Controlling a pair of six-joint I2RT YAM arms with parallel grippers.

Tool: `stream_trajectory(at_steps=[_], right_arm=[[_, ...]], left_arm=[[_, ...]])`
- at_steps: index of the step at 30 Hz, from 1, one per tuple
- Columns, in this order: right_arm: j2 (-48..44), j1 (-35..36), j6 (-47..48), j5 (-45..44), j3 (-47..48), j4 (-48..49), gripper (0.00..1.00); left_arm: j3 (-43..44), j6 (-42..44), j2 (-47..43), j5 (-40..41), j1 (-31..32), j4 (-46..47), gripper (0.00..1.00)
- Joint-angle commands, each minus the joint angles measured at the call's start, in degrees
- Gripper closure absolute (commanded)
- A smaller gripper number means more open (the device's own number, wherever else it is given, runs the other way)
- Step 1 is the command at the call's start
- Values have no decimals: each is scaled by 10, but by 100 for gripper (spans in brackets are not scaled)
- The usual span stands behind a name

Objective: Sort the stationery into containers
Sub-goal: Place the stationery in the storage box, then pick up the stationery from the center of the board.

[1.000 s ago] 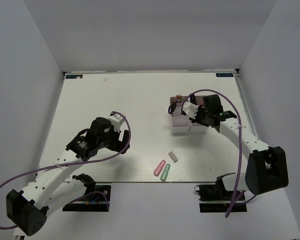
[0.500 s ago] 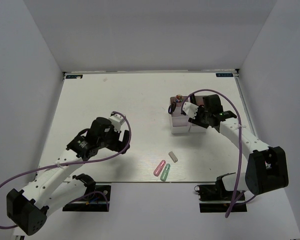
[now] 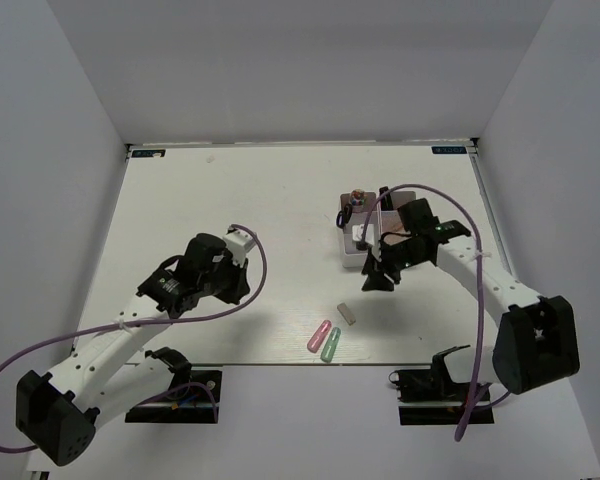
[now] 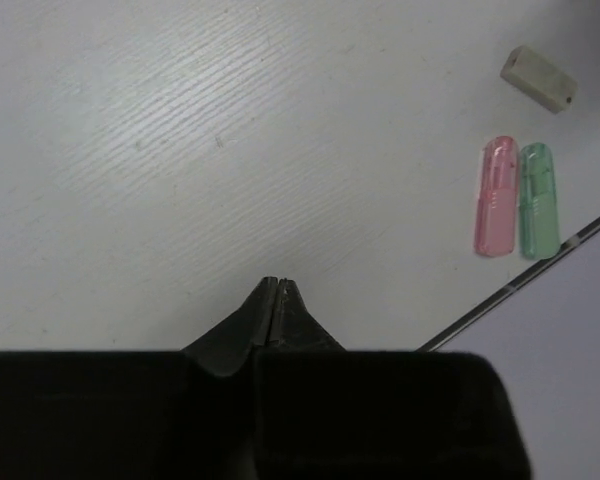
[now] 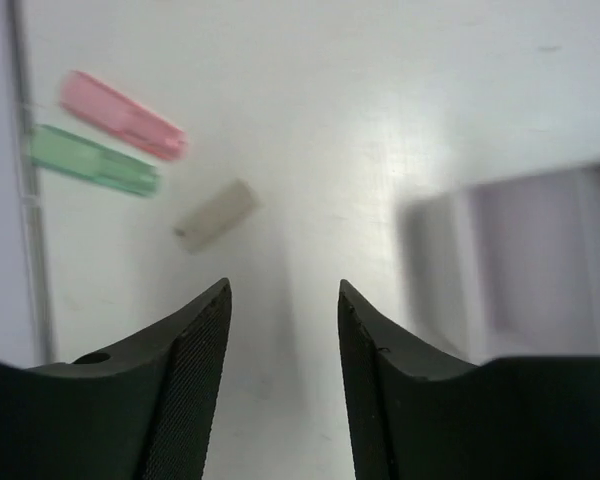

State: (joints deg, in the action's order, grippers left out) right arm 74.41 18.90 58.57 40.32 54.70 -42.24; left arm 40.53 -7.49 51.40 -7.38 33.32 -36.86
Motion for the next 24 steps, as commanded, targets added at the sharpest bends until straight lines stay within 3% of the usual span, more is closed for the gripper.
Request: stream_trajectory(at_steps=[1,2,6,13,15,24], right_arm=[[33,36,-46,98,-42,-34,50],[39,44,-69,68,-50,15,50],[41,101,-177,-38,-83,75,50],[81,164,-333,-132,-46,91,46],[91,187,-361,-175,-41,83,39],[102,245,-415,-290,-72,142,44]], left_arm=[[5,6,3,-47,-2,6,89],[6,7,7,-55,-1,6,59],[10,10,20,-78,-1,2,22],[7,15,11,-66,-2,4,17],[6,14,9,-62,-3,4,17],[7,19,9,-59,-3,2,17]])
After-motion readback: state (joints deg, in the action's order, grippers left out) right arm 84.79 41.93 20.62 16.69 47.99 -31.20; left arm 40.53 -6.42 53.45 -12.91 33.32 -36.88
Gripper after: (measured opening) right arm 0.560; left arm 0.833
